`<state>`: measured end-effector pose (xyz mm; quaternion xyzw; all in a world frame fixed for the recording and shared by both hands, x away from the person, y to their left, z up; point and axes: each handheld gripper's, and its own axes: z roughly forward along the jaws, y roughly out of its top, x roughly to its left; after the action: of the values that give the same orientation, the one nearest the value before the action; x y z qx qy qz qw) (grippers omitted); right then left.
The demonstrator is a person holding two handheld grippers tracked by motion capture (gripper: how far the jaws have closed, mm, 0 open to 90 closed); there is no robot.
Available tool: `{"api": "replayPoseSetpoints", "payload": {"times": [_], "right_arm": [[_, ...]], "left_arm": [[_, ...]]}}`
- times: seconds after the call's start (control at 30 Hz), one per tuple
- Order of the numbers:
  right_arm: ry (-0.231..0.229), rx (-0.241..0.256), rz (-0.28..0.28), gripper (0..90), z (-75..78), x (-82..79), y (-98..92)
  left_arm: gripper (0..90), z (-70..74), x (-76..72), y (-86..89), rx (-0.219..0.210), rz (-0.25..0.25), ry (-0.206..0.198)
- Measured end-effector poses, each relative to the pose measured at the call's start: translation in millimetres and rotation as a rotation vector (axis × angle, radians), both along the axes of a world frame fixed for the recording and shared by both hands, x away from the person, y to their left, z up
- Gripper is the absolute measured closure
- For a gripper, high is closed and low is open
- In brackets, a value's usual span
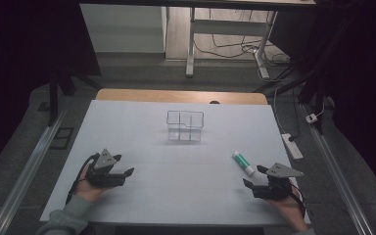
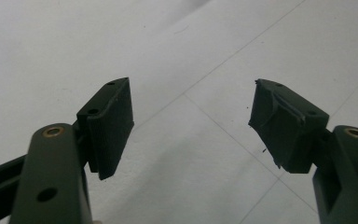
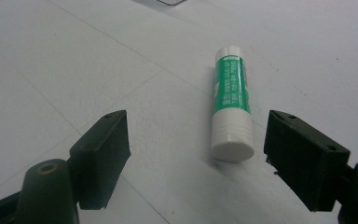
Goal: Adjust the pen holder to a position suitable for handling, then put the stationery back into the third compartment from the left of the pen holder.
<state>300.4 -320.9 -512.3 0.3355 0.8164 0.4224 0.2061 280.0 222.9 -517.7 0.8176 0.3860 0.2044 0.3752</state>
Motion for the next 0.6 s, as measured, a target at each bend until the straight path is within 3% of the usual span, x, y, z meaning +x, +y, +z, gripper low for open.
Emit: {"api": "replayPoseSetpoints", "payload": {"times": [0.37,0.6], "right_arm": [[0.013,0.0,-0.011,22.9,2.2,0.7,0.8],[0.057,-0.028,-0.033,24.6,11.1,6.8,2.8]], "left_arm": [[27.9,-0.9,3.4,1.1,-0.009,-0.007,0.02],[27.8,-2.2,6.6,0.5,0.003,-0.004,0.029]]}}
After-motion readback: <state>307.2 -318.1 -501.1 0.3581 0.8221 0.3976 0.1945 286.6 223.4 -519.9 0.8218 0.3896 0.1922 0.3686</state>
